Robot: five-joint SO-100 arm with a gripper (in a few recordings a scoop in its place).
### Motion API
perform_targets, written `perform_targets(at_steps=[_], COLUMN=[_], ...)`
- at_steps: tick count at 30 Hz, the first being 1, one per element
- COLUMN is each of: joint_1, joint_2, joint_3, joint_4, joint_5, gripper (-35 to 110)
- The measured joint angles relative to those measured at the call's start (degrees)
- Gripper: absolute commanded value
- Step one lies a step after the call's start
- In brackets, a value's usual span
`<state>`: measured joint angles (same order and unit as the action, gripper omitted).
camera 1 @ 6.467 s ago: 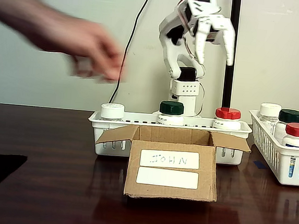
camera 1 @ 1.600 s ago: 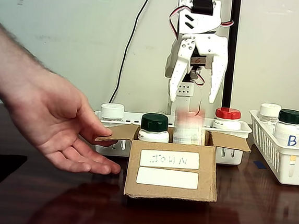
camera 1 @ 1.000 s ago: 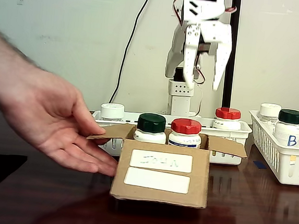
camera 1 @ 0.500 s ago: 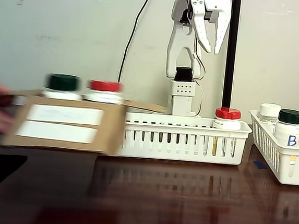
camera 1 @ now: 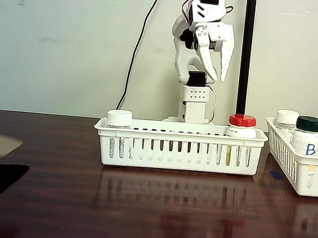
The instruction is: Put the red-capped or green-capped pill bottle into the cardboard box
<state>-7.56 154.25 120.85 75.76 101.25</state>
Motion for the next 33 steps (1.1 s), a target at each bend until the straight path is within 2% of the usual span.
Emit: perform_targets(at_steps=[8, 18, 24, 33], joint_1=[0.26, -1.41, -3.16, -3.16], joint_2=[10.46, 36.83, 37.79, 37.79], joint_3=[15.29, 32.70, 36.65, 48.25], joint_4=[-7.82, -4.04, -2.11, -10.63], joint_5=[-1.49, -1.58, -3.87, -2.29], gripper=[0, 0, 0, 0])
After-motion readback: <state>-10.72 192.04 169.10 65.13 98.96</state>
